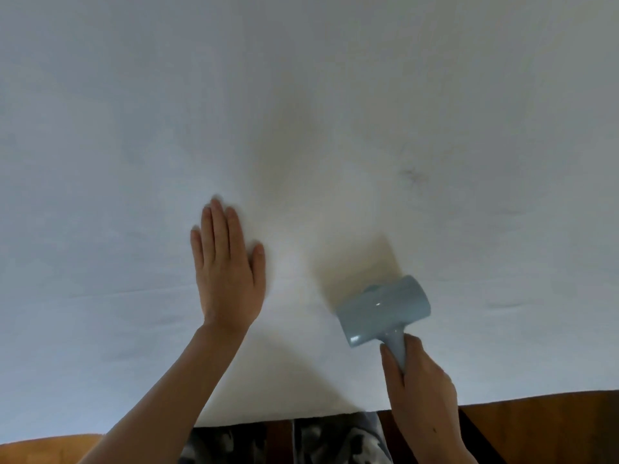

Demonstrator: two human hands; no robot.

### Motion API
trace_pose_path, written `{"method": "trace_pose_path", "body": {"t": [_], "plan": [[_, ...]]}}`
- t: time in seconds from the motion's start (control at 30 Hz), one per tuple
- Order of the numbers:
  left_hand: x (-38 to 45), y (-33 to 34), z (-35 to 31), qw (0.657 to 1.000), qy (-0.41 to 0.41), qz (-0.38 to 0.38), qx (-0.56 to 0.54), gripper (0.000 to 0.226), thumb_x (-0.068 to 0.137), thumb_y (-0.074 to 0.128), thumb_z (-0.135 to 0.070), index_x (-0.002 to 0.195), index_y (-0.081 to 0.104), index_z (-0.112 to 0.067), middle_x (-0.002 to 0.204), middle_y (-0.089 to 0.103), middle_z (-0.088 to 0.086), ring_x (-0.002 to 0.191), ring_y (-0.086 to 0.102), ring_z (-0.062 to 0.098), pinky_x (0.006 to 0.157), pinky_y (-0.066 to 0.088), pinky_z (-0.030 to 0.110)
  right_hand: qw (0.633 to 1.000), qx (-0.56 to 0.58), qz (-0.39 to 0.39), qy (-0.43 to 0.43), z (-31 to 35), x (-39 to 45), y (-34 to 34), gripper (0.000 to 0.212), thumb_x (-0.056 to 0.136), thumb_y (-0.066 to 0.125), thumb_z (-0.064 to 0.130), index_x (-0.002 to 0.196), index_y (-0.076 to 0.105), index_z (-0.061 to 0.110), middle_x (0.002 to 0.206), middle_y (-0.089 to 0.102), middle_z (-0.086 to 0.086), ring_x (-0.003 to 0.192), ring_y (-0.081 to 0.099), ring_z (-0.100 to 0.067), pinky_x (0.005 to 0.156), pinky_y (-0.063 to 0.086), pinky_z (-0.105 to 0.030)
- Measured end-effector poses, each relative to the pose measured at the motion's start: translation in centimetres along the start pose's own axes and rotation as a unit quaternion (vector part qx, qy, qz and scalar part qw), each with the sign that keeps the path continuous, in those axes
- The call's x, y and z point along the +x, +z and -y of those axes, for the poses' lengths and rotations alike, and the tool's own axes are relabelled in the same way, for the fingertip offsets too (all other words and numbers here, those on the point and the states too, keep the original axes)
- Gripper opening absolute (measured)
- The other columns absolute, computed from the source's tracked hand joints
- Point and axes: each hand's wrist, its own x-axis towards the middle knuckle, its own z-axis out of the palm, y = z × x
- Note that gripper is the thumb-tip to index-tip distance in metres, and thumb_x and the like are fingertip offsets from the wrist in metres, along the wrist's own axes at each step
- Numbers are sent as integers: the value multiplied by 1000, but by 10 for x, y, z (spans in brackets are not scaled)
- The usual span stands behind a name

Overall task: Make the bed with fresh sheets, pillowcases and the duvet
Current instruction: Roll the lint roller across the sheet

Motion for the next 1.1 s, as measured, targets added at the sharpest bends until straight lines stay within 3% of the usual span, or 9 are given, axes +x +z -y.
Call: {"method": "trace_pose_path", "body": {"t": [0.13,0.23,0.43,0.63,0.77,1.0,1.1], "plan": [[0,4,-1,1000,-2,0,25,59,99,35,-27,147,24,6,156,18,24,146,15,35,119,13,47,998,12,-52,-45,32,46,-15,34,97,43,39,115,49,12,68,52,3,69,64,-31,56,39,-32],[0,5,-1,1000,1,-2,30,59,98,34,-26,146,26,7,155,19,25,145,17,36,119,13,47,988,12,-111,-103,79,87,-34,31,98,43,37,113,50,9,80,64,-12,80,63,-39,61,35,-33],[0,6,-1,1000,-7,4,30,59,98,34,-27,146,27,7,155,20,25,145,18,36,120,12,46,976,-4,-159,-151,181,159,-83,34,101,38,36,120,47,10,107,65,-12,100,62,-32,75,43,-32],[0,6,-1,1000,-8,5,23,58,99,31,-28,146,26,6,155,22,24,145,19,35,119,14,46,971,-3,-187,-153,231,193,-109,35,101,37,33,124,49,10,118,62,-8,111,59,-27,76,38,-27],[0,5,-1,1000,-6,3,19,58,98,33,-28,146,28,5,154,23,23,145,20,35,119,15,46,972,1,-183,-150,217,178,-99,37,100,38,35,124,48,8,117,62,-14,110,57,-33,82,43,-33],[-5,-7,10,1000,19,15,-19,59,98,40,-25,146,27,6,155,23,23,145,20,33,118,19,48,983,12,-148,-105,106,93,-41,31,97,47,30,110,52,2,84,64,-22,80,61,-43,61,32,-32],[-18,-20,35,999,4,-4,-36,56,99,34,-27,147,24,2,153,25,24,144,20,35,119,15,46,989,11,-135,-66,68,54,-27,26,94,52,28,99,53,2,60,55,-8,54,54,-34,51,33,-31]]}}
